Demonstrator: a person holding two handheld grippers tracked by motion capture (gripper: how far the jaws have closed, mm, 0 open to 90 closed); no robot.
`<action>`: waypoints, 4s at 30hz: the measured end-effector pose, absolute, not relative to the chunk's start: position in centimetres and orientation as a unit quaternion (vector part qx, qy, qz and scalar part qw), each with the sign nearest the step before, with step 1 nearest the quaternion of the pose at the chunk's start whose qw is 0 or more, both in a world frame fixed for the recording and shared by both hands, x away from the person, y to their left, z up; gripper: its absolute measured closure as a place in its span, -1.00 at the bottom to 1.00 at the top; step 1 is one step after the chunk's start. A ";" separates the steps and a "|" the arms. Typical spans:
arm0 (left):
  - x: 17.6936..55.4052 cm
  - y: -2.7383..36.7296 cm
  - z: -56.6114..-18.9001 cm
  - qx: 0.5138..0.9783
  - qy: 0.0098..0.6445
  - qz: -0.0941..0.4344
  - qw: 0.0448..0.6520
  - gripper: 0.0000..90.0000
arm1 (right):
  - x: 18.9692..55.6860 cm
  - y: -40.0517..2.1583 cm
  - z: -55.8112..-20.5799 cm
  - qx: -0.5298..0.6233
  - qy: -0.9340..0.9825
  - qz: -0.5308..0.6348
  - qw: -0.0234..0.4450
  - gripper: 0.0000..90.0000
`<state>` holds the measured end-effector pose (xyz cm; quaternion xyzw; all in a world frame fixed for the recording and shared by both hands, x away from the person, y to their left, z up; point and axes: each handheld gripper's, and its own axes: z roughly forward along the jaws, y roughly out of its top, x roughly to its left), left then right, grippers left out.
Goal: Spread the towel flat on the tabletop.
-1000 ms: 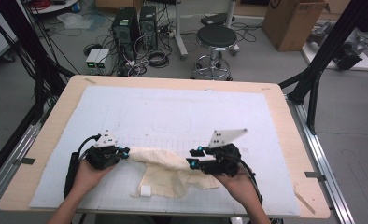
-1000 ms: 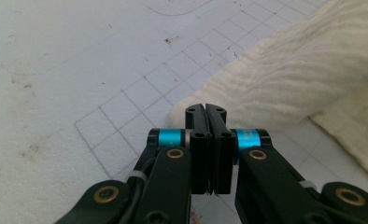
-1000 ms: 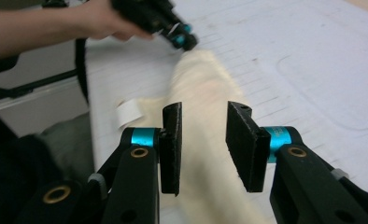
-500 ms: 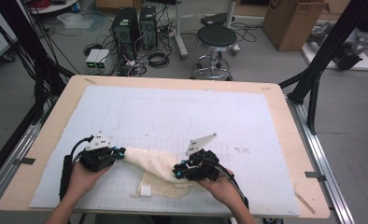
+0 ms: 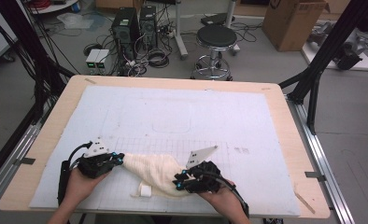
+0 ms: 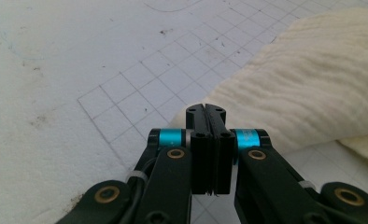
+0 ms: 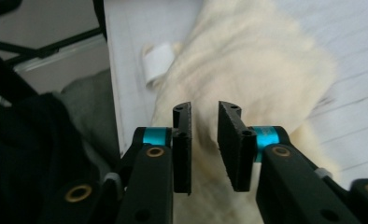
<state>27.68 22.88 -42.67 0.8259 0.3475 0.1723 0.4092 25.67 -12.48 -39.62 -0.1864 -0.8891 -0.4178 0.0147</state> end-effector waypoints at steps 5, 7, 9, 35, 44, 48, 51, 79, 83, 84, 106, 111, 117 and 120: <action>27.9 22.7 -43.0 0.828 0.349 0.164 0.407 0.86 | 27.5 -13.5 -37.5 -0.206 -0.872 -0.444 -0.005 0.52; 28.0 22.6 -43.2 0.831 0.351 0.158 0.401 0.77 | 28.4 -13.6 -37.3 -0.218 -0.867 -0.448 -0.007 0.50; 28.2 22.5 -43.4 0.835 0.352 0.152 0.395 0.73 | 29.5 -13.5 -37.7 -0.232 -0.866 -0.442 -0.003 0.46; 30.5 19.5 -41.0 0.805 0.356 0.152 0.450 0.97 | 32.4 -15.0 -38.3 -0.266 -0.874 -0.406 -0.009 0.96; 34.3 16.2 -39.2 0.799 0.361 0.161 0.453 0.97 | 32.9 -18.0 -33.9 -0.304 -0.860 -0.387 -0.131 0.96; 35.0 17.0 -40.0 0.815 0.375 0.167 0.409 0.97 | 34.7 -16.1 -36.8 -0.306 -0.875 -0.358 -0.113 0.95; 35.0 18.0 -40.8 0.819 0.385 0.160 0.394 0.97 | 35.4 -14.8 -39.5 -0.302 -0.880 -0.362 -0.052 0.90; 34.7 20.8 -41.8 0.804 0.406 0.173 0.399 0.97 | 36.2 -17.7 -42.7 -0.339 -0.873 -0.340 -0.084 0.88; 35.9 21.6 -40.9 0.783 0.428 0.179 0.414 0.97 | 36.9 -17.7 -41.5 -0.344 -0.860 -0.359 -0.115 0.88; 36.5 21.8 -40.5 0.780 0.432 0.180 0.415 0.97 | 37.2 -17.8 -41.2 -0.346 -0.857 -0.363 -0.120 0.89; 41.6 19.0 -37.9 0.767 0.412 0.200 0.449 0.46 | 43.0 -20.1 -38.4 -0.412 -0.816 -0.385 -0.129 0.39; 38.4 19.9 -38.1 0.767 0.394 0.192 0.469 0.43 | 40.0 -20.3 -37.9 -0.379 -0.815 -0.417 -0.134 0.33; 34.0 20.5 -38.9 0.780 0.357 0.182 0.481 0.35 | 36.0 -20.5 -38.0 -0.337 -0.823 -0.441 -0.124 0.21; 31.8 20.8 -39.4 0.780 0.344 0.173 0.492 0.33 | 34.1 -20.7 -38.5 -0.318 -0.828 -0.445 -0.121 0.16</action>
